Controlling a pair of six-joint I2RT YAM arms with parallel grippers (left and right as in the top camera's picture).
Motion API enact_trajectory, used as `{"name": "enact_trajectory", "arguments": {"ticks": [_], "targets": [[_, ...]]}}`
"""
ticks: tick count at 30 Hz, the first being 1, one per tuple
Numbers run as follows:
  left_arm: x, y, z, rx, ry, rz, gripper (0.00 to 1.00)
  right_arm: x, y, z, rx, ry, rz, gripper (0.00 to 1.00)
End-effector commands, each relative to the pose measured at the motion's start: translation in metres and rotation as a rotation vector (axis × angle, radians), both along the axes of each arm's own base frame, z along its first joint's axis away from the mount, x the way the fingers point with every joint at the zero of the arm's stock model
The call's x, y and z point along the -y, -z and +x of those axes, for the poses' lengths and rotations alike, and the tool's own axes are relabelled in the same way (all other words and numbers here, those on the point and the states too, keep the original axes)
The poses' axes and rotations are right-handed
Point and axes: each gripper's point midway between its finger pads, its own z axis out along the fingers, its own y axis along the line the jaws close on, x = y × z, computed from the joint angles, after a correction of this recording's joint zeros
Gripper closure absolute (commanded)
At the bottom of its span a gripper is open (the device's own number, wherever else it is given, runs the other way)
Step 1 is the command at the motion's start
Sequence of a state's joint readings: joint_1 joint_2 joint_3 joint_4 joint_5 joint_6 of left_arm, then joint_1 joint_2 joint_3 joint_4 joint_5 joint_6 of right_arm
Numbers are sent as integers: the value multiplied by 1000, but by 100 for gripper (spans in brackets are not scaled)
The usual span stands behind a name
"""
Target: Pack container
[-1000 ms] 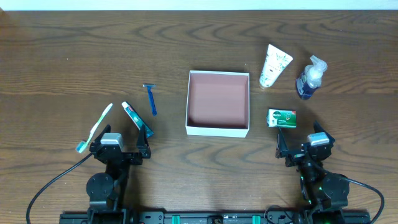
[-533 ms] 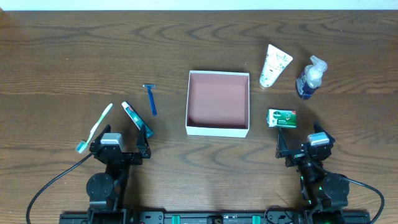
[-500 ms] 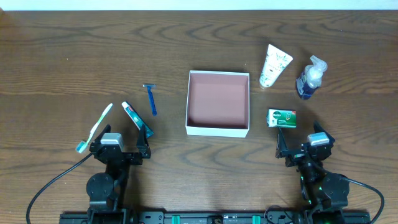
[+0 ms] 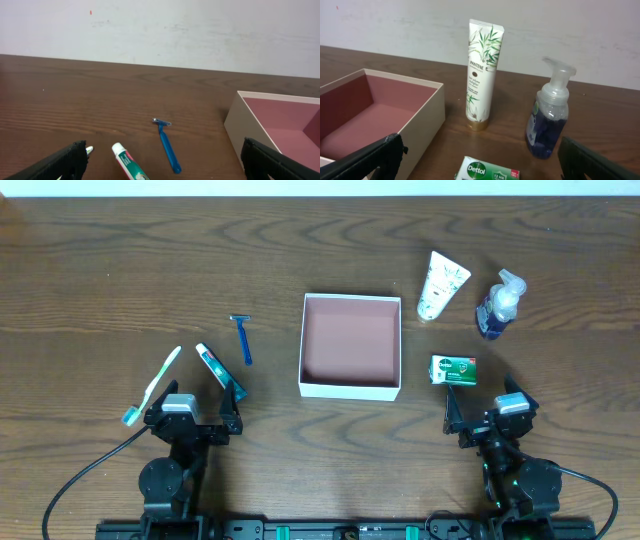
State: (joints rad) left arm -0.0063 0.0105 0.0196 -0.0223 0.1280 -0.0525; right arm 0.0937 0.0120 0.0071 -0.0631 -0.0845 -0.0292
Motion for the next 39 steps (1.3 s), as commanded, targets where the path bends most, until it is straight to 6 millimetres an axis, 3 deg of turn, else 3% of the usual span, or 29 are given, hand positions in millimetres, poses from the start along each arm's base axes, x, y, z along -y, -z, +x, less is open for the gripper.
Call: {"name": "enact_trajectory", "arguments": {"ticks": [1,22,29,33,39], "targets": [[2,15,-1,-47,12,-6,2,5,0,0,-1,24,16,1],[2,15,-1,-47,12,-6,2,0,-4,0,19,-1,5,1],[2,15,-1,-47,12,-6,2,-24,-18,-9,-39,-153,-3,1],[2,15,-1,-47,12,-6,2,-26,-37,-6,-143,-159,-11,1],[2,15,-1,-47,12,-6,2,-37,-87,19,-326,-211,2,1]]}}
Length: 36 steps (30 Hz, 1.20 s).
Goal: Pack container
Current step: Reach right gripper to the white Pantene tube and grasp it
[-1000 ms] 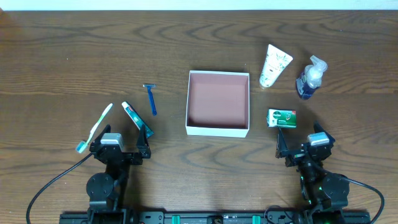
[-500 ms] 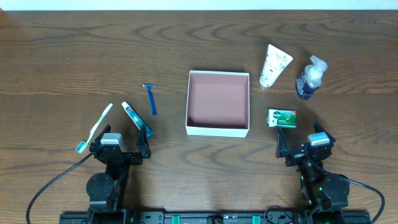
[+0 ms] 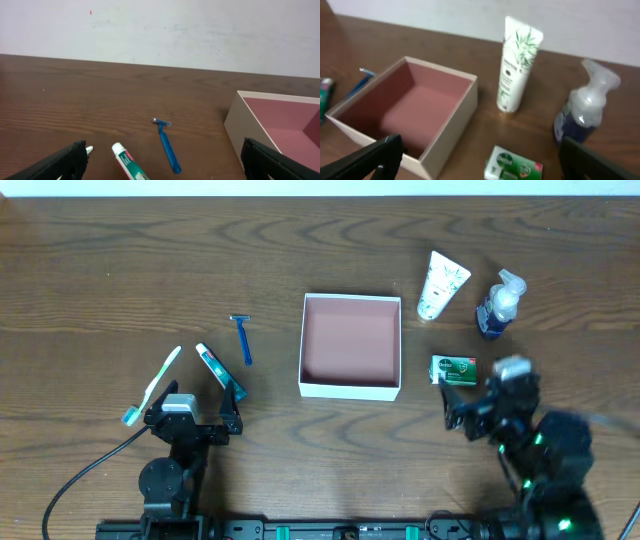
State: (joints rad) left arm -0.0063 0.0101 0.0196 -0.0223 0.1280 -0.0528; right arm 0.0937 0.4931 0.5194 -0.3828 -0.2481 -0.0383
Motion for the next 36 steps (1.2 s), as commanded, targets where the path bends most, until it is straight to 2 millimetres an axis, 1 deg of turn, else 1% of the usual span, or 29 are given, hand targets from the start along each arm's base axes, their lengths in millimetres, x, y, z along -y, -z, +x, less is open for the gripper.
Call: {"name": "enact_trajectory", "arguments": {"ticks": [1,4,9,11,14,18,20,23,25,29,32,36], "targets": [[2,15,-1,-48,12,-6,2,-12,-29,17,-99,-65,9,1],[2,15,-1,-48,12,-6,2,-15,-33,34,-307,-74,-2,1],[2,15,-1,-48,12,-5,2,-17,-33,53,-589,-128,-88,1],[2,15,-1,-48,12,-6,2,-18,-34,60,-655,-159,-115,1],[2,15,-1,-48,12,-6,2,-26,-34,67,-705,-237,-140,1],[2,15,-1,-48,12,-6,2,-28,-31,78,-703,-247,-138,1],[2,15,-1,-48,12,-6,2,-27,-31,82,-675,-268,-173,1],[2,15,-1,-48,12,-6,2,-9,-31,97,-628,-184,-267,5],[2,15,-1,-48,12,-5,2,4,-33,111,-590,-115,-321,7],[2,15,-1,-48,12,-6,2,12,-36,136,-519,-55,-360,8],[2,15,-1,-48,12,-6,2,11,-30,152,-501,-50,-360,11],[2,15,-1,-48,12,-6,2,9,-11,170,-517,-57,-363,13]]}}
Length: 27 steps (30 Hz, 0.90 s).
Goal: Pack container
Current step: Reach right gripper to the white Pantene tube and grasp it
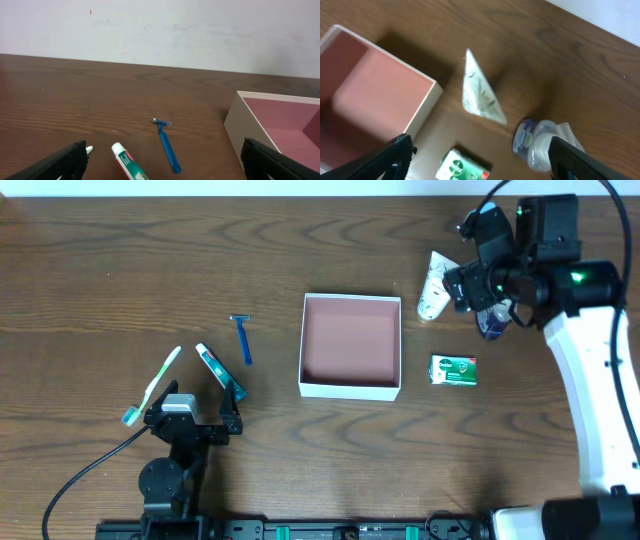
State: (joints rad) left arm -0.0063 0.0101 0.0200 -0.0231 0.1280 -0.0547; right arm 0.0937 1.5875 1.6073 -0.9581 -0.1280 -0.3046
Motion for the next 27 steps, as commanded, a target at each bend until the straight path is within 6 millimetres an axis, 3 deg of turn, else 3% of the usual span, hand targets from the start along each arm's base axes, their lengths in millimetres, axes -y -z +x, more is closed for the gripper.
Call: {"name": "enact_trajectory", "arguments": {"ticks": [1,4,12,16,20,23,27], "targets": [[2,15,-1,-47,12,-4,2,3,19,17,-26,0,-31,13],[2,15,-1,-47,12,-4,2,2,40,27,-59,0,-35,13],[2,15,-1,-47,12,-4,2,1,78,46,-107,-14,-47,26],[2,15,-1,-47,12,-4,2,0,85,54,-100,-14,-47,32],[2,15,-1,-47,12,-4,2,-1,80,62,-62,-12,-44,37],[2,15,-1,-47,12,-4,2,-1,78,65,-47,-12,-42,48],[2,15,-1,-47,12,-4,2,-2,78,65,-48,-16,-36,72]]}}
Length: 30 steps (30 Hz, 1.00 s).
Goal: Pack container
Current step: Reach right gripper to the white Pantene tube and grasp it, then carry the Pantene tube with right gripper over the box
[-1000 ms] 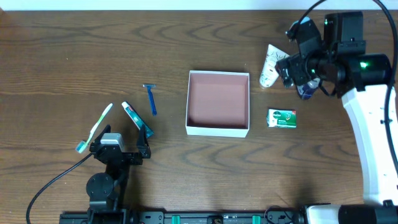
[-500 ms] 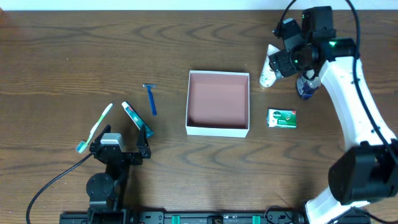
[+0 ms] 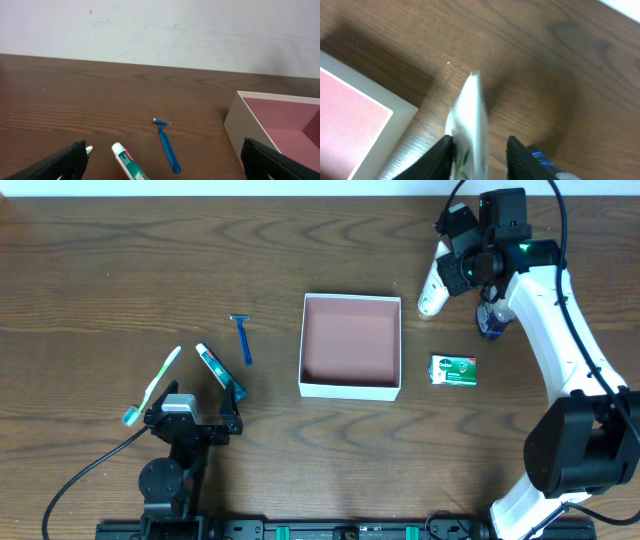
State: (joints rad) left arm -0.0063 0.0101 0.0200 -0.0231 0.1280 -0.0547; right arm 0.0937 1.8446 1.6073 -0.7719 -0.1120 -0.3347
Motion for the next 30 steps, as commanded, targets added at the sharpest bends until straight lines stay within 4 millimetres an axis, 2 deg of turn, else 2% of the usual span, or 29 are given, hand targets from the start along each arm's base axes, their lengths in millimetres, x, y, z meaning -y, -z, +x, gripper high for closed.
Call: {"name": "enact_trajectory", "arguments": {"ticks": [1,5,9,12,14,17,21,24,30], "targets": [[2,15,-1,-47,12,-4,2,1,-6,4,16,-1,1,77],[2,15,-1,-47,12,-4,2,0,-4,1,5,0,1,98],[2,15,-1,-47,12,-4,2,0,-5,0,-3,25,17,99],[2,15,-1,-47,12,-4,2,-3,-19,-2,13,32,48,99],[2,15,-1,-47,12,-4,2,-7,-37,-4,36,28,75,99],[2,15,-1,-47,12,-4,2,-14,-75,-10,88,11,126,99],[2,15,-1,-47,12,-4,2,-27,-130,-28,162,5,228,99],[2,15,-1,-47,12,-4,2,-35,-162,-46,213,29,284,99],[2,15,-1,-47,12,-4,2,-44,-210,-79,295,53,368,99]]}}
